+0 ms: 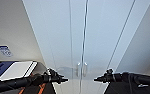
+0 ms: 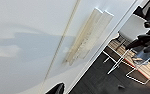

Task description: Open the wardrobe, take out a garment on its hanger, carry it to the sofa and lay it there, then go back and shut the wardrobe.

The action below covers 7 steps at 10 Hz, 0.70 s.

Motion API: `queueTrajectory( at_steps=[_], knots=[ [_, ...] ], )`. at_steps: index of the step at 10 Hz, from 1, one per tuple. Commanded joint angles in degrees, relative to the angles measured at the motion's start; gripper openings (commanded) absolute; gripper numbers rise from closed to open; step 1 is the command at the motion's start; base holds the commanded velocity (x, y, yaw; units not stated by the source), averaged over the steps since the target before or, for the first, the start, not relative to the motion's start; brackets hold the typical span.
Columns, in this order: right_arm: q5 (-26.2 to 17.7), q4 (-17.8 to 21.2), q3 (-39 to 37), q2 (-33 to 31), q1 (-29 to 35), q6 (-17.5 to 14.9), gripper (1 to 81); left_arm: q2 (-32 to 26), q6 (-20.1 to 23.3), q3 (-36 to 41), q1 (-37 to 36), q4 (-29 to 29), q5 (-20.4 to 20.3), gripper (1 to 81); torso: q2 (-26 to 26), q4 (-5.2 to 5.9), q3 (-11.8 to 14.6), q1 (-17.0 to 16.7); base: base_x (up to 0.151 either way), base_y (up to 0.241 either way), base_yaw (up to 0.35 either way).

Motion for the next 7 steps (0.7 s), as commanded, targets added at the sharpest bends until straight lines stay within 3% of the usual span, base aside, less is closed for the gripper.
queueTrajectory(
  at_steps=[1,3,7],
  knots=[
    [2.1,0.8,-0.3,0.2,8.7,-0.1,81.1,1.2,-0.8,-1.7,-7.5,0.1,-2.5,81.1,0.0,0.0,0.0,0.0,0.0,0.0,0.0],
    [2.6,0.8,-1.1,1.4,10.2,0.0,81.1,3.6,-0.8,-3.4,-7.9,0.1,-5.8,81.1,0.0,0.0,0.0,0.0,0.0,0.0,0.0],
    [2.7,1.4,-4.3,4.5,11.7,0.1,81.1,10.5,-0.8,-9.9,-8.1,0.0,-5.8,81.1,0.0,0.0,-0.1,0.0,0.0,0.0,0.0]
  ],
)
